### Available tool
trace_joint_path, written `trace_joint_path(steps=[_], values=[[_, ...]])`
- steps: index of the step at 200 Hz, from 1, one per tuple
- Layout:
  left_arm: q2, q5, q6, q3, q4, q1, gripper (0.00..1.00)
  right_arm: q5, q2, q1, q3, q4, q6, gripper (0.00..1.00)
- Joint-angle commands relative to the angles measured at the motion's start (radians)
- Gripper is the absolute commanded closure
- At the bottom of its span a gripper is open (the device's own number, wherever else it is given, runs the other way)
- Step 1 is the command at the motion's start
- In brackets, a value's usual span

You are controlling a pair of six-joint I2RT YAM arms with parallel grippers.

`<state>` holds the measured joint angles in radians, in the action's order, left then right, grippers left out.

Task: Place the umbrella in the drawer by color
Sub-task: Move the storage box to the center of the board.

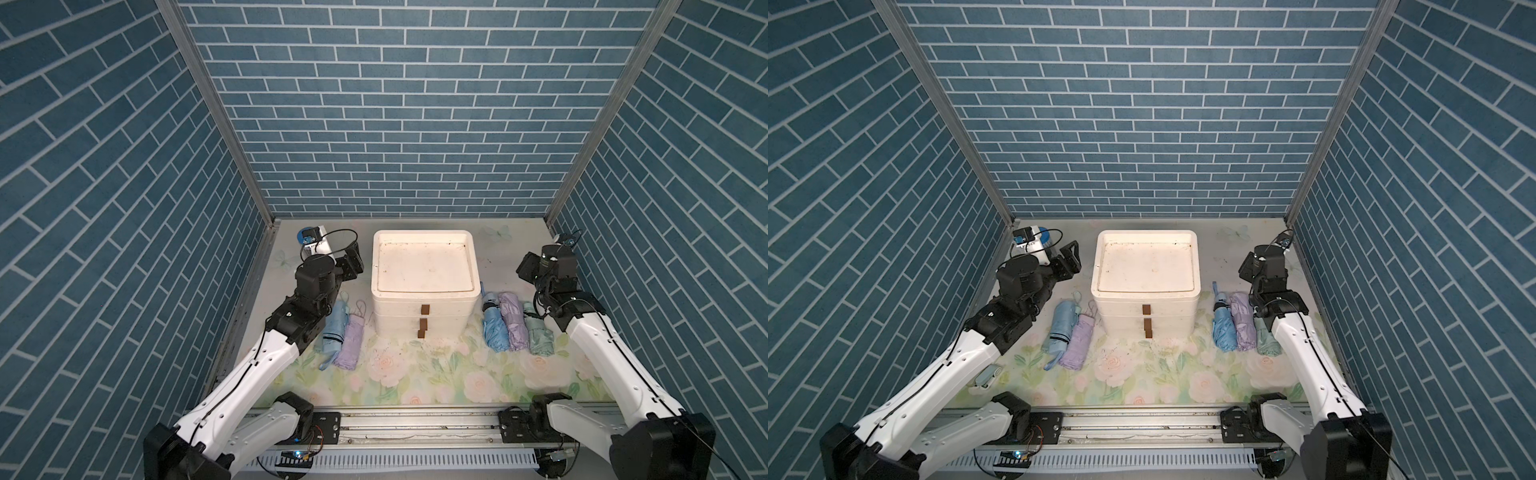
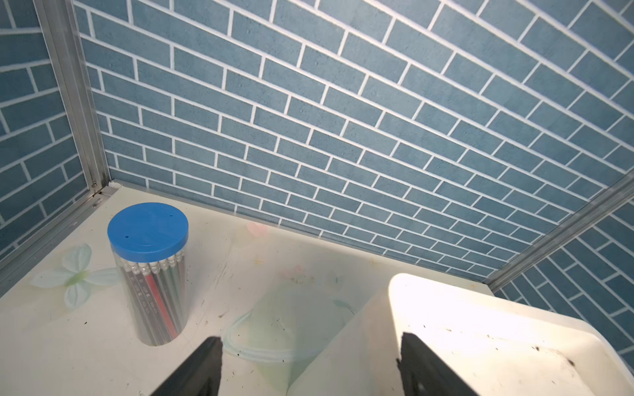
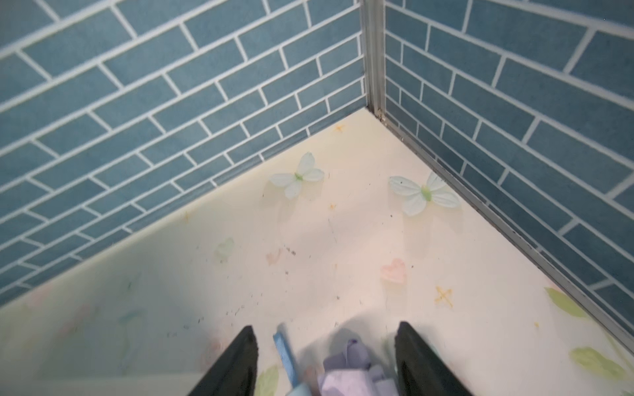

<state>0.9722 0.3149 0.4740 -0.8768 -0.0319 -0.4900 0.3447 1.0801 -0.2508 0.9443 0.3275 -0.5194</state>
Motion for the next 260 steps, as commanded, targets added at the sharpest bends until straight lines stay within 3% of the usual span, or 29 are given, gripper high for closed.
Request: trace_joint_path(steps=[1, 17, 33, 46, 59, 68, 93, 109, 120, 132, 143, 165, 200, 233, 260], values=[[-0.042, -0.008, 0.016, 0.009, -0.037, -0.016, 0.14, 0.119, -0.013, -0.148, 0.115, 0.246, -0.021, 0.39], [-0.029, -0.034, 0.012, 0.010, -0.061, -0.030, 0.12, 0.194, -0.008, -0.291, 0.206, 0.343, -0.078, 0.27], [0.005, -0.090, 0.016, 0.004, -0.090, -0.039, 0.12, 0.224, -0.006, -0.421, 0.282, 0.403, -0.122, 0.22], [0.026, -0.146, 0.026, 0.009, -0.088, -0.048, 0.13, 0.274, -0.018, -0.550, 0.292, 0.401, -0.141, 0.21], [0.048, -0.166, 0.027, 0.005, -0.084, -0.073, 0.14, 0.316, 0.005, -0.649, 0.310, 0.432, -0.185, 0.32], [0.067, -0.159, 0.022, -0.001, -0.088, -0.098, 0.15, 0.363, 0.042, -0.727, 0.338, 0.471, -0.217, 0.33], [0.118, -0.148, 0.036, -0.019, -0.114, -0.125, 0.16, 0.534, 0.181, -0.934, 0.455, 0.618, -0.339, 0.27], [0.140, -0.146, 0.034, -0.035, -0.120, -0.136, 0.17, 0.718, 0.260, -1.117, 0.493, 0.669, -0.406, 0.19], [0.149, -0.137, 0.026, -0.046, -0.122, -0.143, 0.18, 0.743, 0.293, -1.190, 0.506, 0.658, -0.422, 0.18], [0.160, -0.135, 0.020, -0.052, -0.120, -0.146, 0.18, 0.654, 0.299, -1.201, 0.482, 0.570, -0.380, 0.20], [0.175, -0.135, 0.015, -0.060, -0.121, -0.147, 0.19, 0.480, 0.278, -1.189, 0.415, 0.410, -0.280, 0.26], [0.213, -0.134, 0.012, -0.078, -0.128, -0.148, 0.24, 0.331, 0.252, -1.165, 0.314, 0.286, -0.279, 0.32], [0.249, -0.111, 0.022, -0.094, -0.119, -0.151, 0.39, 0.193, 0.266, -1.035, 0.254, 0.271, -0.321, 0.39], [0.312, -0.090, 0.016, -0.140, -0.114, -0.150, 0.58, 0.136, 0.267, -0.930, 0.247, 0.218, -0.268, 0.40], [0.370, -0.061, -0.013, -0.189, -0.116, -0.150, 0.67, 0.096, 0.294, -0.865, 0.251, 0.183, -0.223, 0.42]])
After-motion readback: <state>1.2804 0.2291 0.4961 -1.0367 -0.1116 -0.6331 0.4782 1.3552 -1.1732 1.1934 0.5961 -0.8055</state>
